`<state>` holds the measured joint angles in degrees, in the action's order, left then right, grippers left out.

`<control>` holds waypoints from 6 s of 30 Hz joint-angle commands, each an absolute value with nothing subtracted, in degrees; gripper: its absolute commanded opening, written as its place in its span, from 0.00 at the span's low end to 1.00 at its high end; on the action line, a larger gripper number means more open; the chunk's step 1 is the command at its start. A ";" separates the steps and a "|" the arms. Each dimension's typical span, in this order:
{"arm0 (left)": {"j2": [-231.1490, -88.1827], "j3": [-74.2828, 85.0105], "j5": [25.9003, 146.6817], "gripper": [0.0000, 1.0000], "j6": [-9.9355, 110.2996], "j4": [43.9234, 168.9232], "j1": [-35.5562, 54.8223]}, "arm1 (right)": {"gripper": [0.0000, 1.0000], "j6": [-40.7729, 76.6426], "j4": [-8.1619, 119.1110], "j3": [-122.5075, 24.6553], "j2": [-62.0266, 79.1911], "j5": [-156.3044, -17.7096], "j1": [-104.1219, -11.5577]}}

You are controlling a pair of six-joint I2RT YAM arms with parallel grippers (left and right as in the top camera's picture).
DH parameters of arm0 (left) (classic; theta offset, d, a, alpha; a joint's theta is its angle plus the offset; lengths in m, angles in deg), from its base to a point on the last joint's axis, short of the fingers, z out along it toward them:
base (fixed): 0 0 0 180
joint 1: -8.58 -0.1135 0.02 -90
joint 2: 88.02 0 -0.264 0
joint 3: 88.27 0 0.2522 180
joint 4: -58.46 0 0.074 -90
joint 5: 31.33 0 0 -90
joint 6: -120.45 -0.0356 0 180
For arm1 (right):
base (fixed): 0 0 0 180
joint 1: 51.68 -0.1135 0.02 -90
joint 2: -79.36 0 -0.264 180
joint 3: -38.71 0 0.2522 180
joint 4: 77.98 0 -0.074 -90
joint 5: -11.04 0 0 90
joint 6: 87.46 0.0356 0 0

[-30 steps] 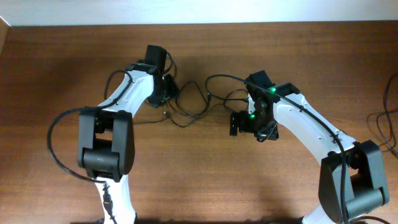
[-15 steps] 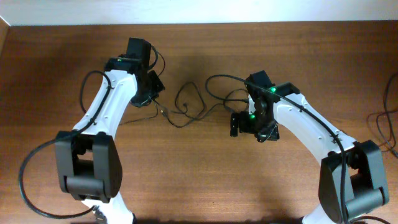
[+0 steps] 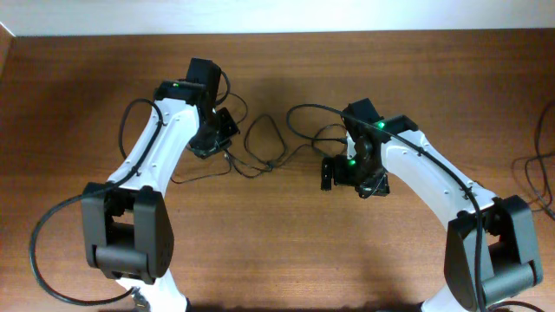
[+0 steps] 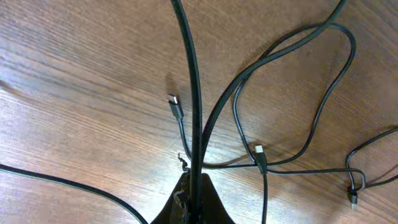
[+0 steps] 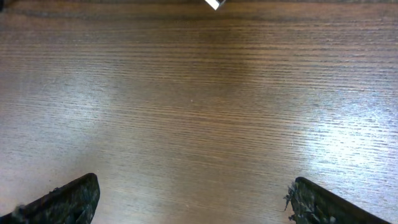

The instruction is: Untangle cables

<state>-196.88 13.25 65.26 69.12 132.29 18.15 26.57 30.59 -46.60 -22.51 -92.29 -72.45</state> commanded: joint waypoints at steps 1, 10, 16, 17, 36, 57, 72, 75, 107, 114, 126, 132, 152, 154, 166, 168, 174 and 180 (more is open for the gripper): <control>-195.94 13.39 64.24 0.00 69.65 134.06 17.97 | 0.99 26.83 30.61 -46.45 -22.27 -91.78 -72.67; -195.43 13.39 66.42 0.00 65.54 136.47 17.91 | 0.99 26.83 30.61 -46.45 -22.27 -91.78 -72.67; -193.07 13.41 66.62 0.00 65.51 139.66 17.91 | 0.99 26.83 30.61 -46.45 -22.27 -91.78 -72.67; -191.09 13.41 66.62 0.00 65.51 140.01 17.91 | 0.99 26.83 30.61 -46.45 -22.27 -91.78 -72.67; -178.52 13.41 88.50 0.00 19.46 136.79 20.24 | 0.99 26.81 31.03 -46.75 -19.36 -104.50 -70.40; -178.54 13.39 115.03 0.00 -9.52 132.29 25.12 | 0.99 71.83 58.76 -46.66 5.90 -111.80 -69.85; -178.54 13.39 120.80 0.00 -11.90 129.21 25.47 | 0.09 68.88 57.65 -46.66 1.18 -111.26 -72.15; -178.54 13.39 114.33 0.00 -11.62 128.64 25.42 | 0.04 64.18 45.08 -46.66 0.22 -102.03 -72.30; -178.54 13.39 93.15 0.99 -6.26 128.42 22.19 | 0.04 11.36 56.16 -87.51 -22.66 -63.67 -41.02; -178.54 13.39 93.15 0.99 -6.26 128.42 22.19 | 0.05 2.50 52.51 -87.01 -37.70 -66.54 -31.43; -178.54 13.39 93.15 0.99 -6.26 128.40 22.19 | 0.98 6.22 48.82 -90.66 -45.02 -71.06 -31.08; -178.54 13.39 93.15 0.99 -6.26 128.42 22.19 | 0.98 15.62 16.91 -89.04 -38.38 -82.01 -31.73; -178.54 13.39 93.15 0.99 -6.26 128.42 22.19 | 0.99 2.39 11.57 -90.88 -48.89 -119.28 -31.43; -178.54 13.39 93.15 0.99 -6.26 128.42 22.19 | 1.00 -1.71 9.89 -90.88 -45.85 -114.99 -32.37; -178.54 13.39 93.15 0.99 -6.26 128.42 22.19 | 0.04 -1.65 16.14 -88.50 -48.13 -68.83 -45.17; -178.54 13.39 93.15 0.99 -6.26 128.40 22.19 | 0.04 -1.76 24.65 -88.50 -50.40 -65.73 -43.71; -178.54 13.39 93.15 0.99 -6.26 128.40 22.19 | 0.06 -1.76 51.57 -90.42 -53.00 -60.05 -37.35; -178.54 13.39 93.15 0.99 -6.26 128.42 22.19 | 0.06 -1.54 35.55 -116.15 -48.15 -72.61 -37.57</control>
<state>-179.50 13.04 92.70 -6.79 128.42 22.32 -1.98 40.97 -108.80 -52.28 -65.95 -36.80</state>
